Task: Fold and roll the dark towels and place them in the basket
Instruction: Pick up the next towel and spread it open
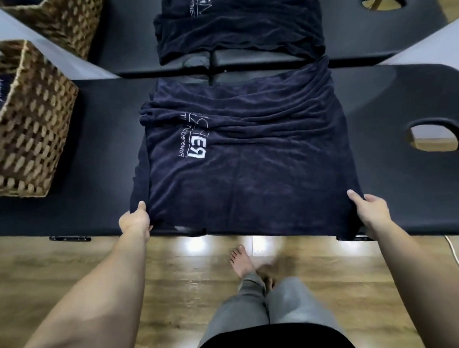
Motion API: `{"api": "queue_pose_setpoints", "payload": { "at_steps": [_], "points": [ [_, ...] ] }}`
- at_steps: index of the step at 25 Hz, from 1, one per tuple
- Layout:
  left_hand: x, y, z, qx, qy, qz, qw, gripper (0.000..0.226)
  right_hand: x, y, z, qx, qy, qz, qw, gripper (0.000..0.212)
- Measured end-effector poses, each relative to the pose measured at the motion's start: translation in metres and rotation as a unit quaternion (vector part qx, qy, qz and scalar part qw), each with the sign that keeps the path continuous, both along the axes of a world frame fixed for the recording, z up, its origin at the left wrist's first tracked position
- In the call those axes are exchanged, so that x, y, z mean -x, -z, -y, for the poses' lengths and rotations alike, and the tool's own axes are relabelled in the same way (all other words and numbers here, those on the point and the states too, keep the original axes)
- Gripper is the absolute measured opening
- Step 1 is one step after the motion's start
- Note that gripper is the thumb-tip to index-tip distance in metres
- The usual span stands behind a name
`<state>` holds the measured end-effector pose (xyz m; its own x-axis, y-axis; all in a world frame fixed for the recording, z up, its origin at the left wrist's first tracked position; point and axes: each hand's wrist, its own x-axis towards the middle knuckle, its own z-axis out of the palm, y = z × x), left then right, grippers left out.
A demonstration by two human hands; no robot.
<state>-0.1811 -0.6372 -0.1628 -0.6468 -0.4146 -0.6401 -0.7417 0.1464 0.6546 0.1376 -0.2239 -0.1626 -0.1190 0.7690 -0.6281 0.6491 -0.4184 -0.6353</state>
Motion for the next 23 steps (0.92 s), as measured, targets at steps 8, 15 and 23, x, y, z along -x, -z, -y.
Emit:
{"api": "queue_pose_setpoints", "payload": {
  "at_steps": [8,15,23],
  "points": [
    [-0.076,0.027,0.054,0.055,0.018,0.04,0.997,0.028,-0.063,0.008,0.023,-0.099,0.007,0.055,0.994,0.042],
    [-0.14,0.023,0.097,0.032,0.034,-0.013,0.999,0.032,-0.124,0.026,0.058,-0.04,-0.007,0.031,0.999,0.04],
    [-0.154,0.001,0.13,0.056,0.063,0.044,0.995,0.026,-0.141,0.016,0.072,-0.017,0.048,-0.031,0.998,0.037]
  ]
}}
